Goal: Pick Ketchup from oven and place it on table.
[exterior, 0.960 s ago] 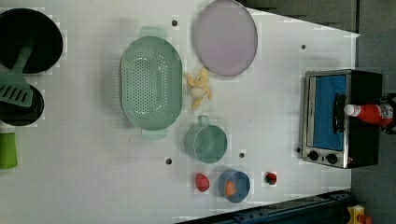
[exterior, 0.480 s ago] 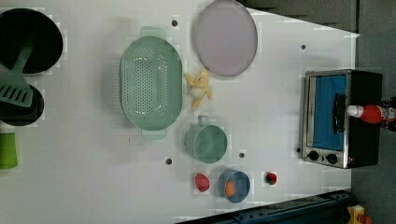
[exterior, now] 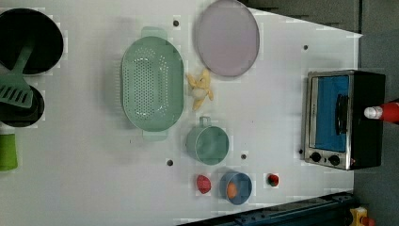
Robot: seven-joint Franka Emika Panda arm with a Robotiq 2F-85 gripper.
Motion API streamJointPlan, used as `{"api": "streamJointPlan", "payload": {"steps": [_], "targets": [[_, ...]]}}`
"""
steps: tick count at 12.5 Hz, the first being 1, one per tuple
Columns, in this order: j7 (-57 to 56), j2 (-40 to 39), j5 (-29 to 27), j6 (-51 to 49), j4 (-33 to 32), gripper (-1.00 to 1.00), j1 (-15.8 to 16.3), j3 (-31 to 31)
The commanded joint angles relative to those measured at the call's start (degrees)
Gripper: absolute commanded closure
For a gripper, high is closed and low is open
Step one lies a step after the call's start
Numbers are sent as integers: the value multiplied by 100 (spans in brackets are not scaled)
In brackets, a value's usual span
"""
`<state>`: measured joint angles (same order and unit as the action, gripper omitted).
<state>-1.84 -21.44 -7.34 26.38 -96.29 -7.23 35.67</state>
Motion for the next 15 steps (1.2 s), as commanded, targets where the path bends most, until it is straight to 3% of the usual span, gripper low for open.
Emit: {"api": "streamJointPlan", "payload": {"steps": [1, 7, 11, 15], "targets": [[-401, 609, -25, -815, 600, -24, 801, -251], [-359, 1176, -15, -1965, 542, -24, 1614, -1007], [-249, 1181, -10, -1982, 316, -24, 1932, -1609], [855, 1179, 244, -1768, -348, -24, 2136, -1945]]}}
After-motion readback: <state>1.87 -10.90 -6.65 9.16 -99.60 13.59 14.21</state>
